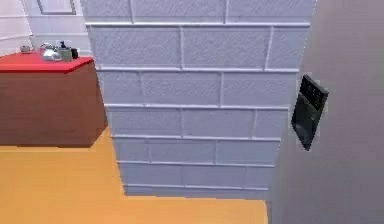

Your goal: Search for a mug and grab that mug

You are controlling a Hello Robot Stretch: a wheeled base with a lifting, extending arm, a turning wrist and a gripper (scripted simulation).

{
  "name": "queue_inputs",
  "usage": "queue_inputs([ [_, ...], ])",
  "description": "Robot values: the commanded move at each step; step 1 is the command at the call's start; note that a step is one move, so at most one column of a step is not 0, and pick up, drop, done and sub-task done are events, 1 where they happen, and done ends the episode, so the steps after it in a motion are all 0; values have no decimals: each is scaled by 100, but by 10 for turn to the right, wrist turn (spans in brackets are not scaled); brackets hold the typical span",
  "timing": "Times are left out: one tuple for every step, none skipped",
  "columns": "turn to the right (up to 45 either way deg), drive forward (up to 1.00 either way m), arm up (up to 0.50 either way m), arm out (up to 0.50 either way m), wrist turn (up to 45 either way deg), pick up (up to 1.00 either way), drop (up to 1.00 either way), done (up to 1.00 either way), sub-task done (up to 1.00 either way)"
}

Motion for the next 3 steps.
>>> queue_inputs([
  [-420,0,0,0,0,0,0,0,0],
  [0,100,0,0,0,0,0,0,0],
  [0,25,0,0,0,0,0,0,0],
])
